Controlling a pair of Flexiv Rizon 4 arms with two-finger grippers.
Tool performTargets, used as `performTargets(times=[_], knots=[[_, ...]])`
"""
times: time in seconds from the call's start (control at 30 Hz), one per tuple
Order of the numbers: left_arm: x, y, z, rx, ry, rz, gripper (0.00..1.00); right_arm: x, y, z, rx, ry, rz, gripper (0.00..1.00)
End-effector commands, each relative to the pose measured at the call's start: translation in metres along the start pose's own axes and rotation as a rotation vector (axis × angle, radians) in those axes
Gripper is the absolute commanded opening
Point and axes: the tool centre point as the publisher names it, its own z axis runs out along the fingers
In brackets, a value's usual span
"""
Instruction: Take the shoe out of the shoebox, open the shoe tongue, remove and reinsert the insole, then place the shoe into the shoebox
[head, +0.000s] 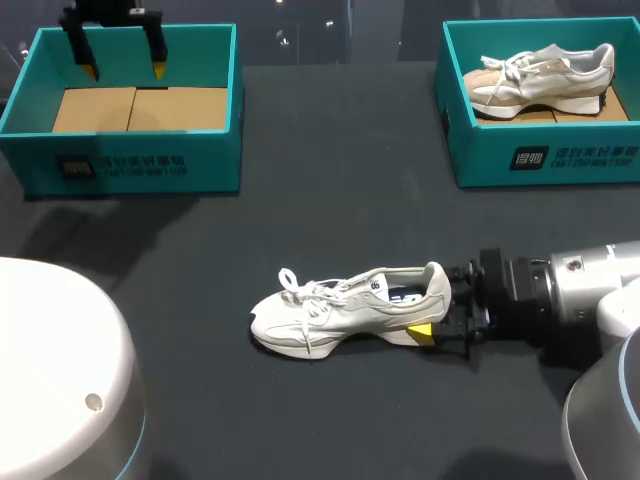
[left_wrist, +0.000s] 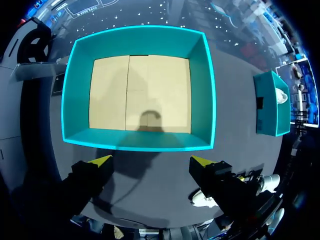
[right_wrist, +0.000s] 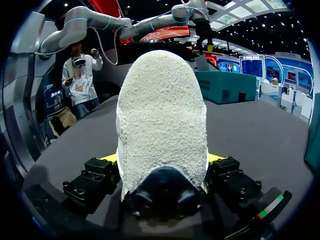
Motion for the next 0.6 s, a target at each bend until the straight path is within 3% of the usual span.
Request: performTargets(times=[0.03,0.23,0.43,0.6], knots=[[0.024,0.033,-0.006,0.025,-0.028,0.010,1.00,0.001,0.001,0.000,0.002,-0.002,0.000,0.00],[0.064,0.065,-0.008,0.013,-0.037,0.034,1.00,0.001,0.001,0.000,0.002,-0.002,0.000,0.00],[0.110,0.087,-0.009,-0.059,-0.079,0.010,1.00,0.001,0.001,0.000,0.002,-0.002,0.000,0.00],[0.110,0.087,-0.009,-0.059,-0.079,0.010,1.00,0.001,0.001,0.000,0.002,-0.002,0.000,0.00]])
